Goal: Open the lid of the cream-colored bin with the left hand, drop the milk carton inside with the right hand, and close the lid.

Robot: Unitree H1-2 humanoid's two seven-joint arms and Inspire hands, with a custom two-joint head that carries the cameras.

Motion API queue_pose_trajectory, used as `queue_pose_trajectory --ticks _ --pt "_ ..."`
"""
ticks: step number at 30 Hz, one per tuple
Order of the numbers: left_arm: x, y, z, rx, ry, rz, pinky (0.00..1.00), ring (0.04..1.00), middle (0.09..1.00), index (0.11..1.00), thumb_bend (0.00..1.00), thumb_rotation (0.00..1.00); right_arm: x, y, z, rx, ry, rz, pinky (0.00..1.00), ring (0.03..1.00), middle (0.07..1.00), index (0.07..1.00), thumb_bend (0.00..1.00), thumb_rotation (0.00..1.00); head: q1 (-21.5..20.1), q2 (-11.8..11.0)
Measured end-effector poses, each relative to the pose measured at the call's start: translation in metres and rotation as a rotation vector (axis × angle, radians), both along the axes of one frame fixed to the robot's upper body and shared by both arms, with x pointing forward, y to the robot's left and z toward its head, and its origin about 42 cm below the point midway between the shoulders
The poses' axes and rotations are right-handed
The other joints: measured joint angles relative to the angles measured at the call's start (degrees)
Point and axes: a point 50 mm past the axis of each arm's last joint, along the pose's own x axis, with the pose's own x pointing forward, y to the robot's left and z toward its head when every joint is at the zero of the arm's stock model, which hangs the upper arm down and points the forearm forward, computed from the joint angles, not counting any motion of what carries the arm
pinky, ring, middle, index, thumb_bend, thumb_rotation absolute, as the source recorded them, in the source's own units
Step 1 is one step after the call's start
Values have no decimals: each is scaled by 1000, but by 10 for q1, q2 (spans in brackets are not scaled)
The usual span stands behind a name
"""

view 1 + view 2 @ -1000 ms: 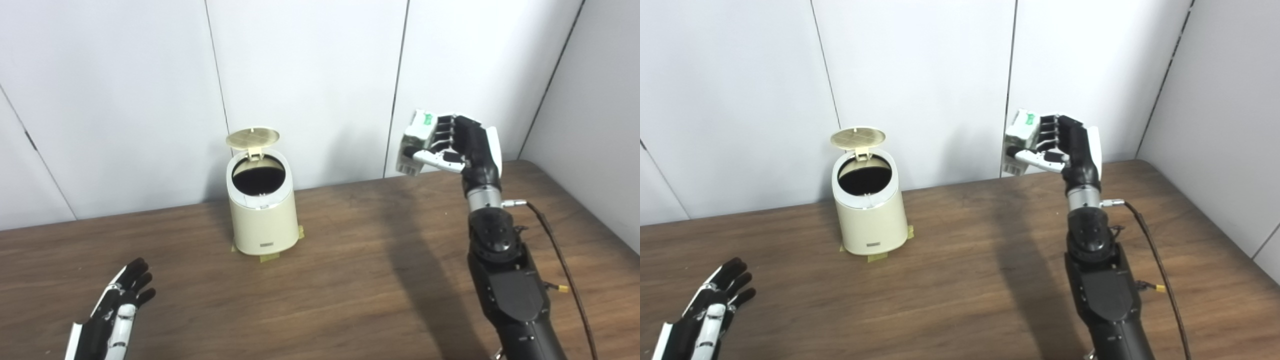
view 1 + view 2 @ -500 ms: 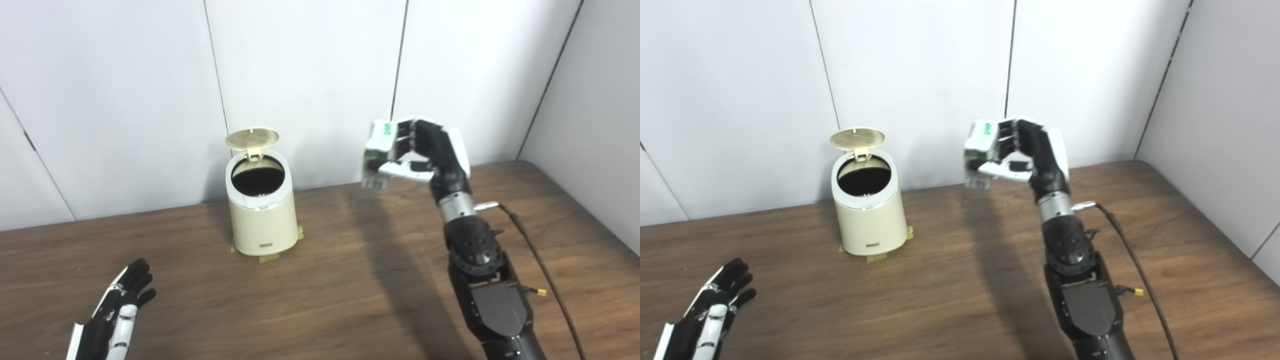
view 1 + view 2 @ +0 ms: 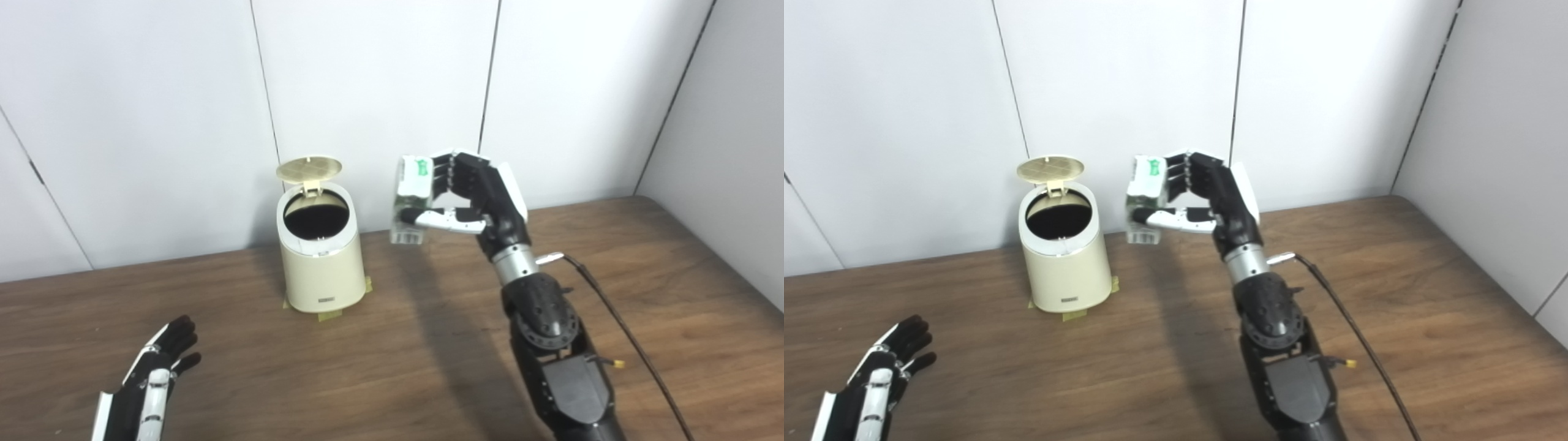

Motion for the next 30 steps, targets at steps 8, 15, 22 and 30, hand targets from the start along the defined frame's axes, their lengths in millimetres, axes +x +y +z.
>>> queue_pose_trajectory --ticks 8,15,22,30 --pt "-2 -3 2 6 -9 17 805 853 858 840 230 793 13 39 13 51 -23 26 375 440 469 504 516 0 12 4" --pt "-4 -7 7 0 -27 16 811 858 862 838 230 789 29 71 -5 111 37 28 394 448 477 495 517 0 24 6" --pt "-5 -10 11 -9 -44 17 813 861 867 839 247 748 44 84 -12 140 2 -20 392 447 486 490 516 0 33 11" --pt "-7 -17 16 -2 -62 12 804 857 863 837 222 732 46 109 -23 207 -39 -45 381 438 487 500 515 0 47 13"
